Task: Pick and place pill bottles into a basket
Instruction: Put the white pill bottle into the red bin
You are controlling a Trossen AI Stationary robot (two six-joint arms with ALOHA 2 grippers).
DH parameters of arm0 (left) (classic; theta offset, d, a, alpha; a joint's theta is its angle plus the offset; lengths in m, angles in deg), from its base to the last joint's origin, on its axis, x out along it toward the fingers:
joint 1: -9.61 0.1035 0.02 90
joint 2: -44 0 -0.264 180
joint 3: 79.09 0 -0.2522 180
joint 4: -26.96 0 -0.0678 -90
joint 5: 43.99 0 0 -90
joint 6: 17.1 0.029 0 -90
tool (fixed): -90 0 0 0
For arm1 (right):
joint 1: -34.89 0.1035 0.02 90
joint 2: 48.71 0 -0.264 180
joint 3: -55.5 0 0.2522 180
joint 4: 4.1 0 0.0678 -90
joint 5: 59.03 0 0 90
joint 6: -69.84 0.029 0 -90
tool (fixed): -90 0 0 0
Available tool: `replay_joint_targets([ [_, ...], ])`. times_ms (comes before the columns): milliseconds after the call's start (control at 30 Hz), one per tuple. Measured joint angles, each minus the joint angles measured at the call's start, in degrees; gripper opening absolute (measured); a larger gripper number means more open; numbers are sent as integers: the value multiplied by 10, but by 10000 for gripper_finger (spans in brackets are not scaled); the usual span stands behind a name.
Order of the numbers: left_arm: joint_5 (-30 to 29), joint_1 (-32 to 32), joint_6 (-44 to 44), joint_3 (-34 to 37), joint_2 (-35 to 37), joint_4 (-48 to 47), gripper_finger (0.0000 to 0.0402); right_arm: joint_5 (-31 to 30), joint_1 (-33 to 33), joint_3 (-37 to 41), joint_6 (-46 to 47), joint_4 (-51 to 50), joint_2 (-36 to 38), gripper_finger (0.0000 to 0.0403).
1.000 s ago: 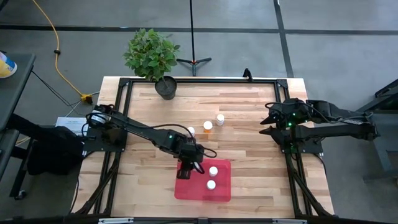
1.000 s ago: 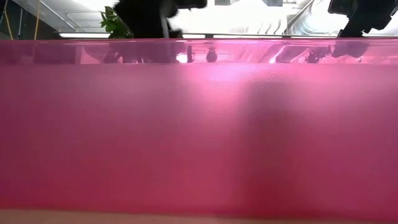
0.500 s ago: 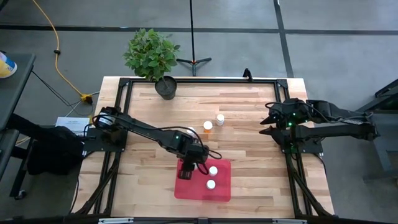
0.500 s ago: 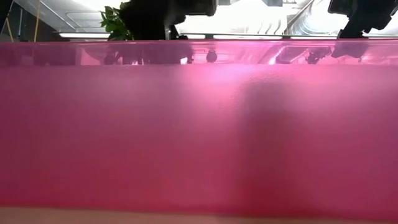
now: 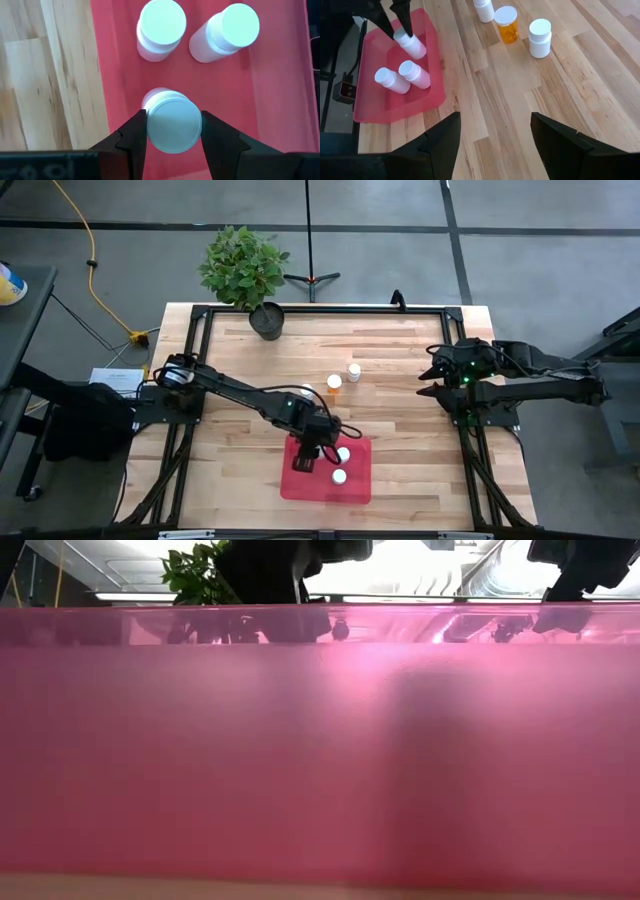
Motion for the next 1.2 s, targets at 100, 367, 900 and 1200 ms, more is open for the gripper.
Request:
replay_joint_targets([
  [100,3,0,-1,1,-5,4,188,0,0,0,-3,0,0,232],
  [367,9,0,-1,-1,-19,36,188,0,0,0,-3,0,0,232],
  [900,3,0,0,0,-26,53,188,0,0,0,-3,0,0,232],
  [1200,3,0,6,0,-42,62,190,1,0,0,-3,0,0,232],
])
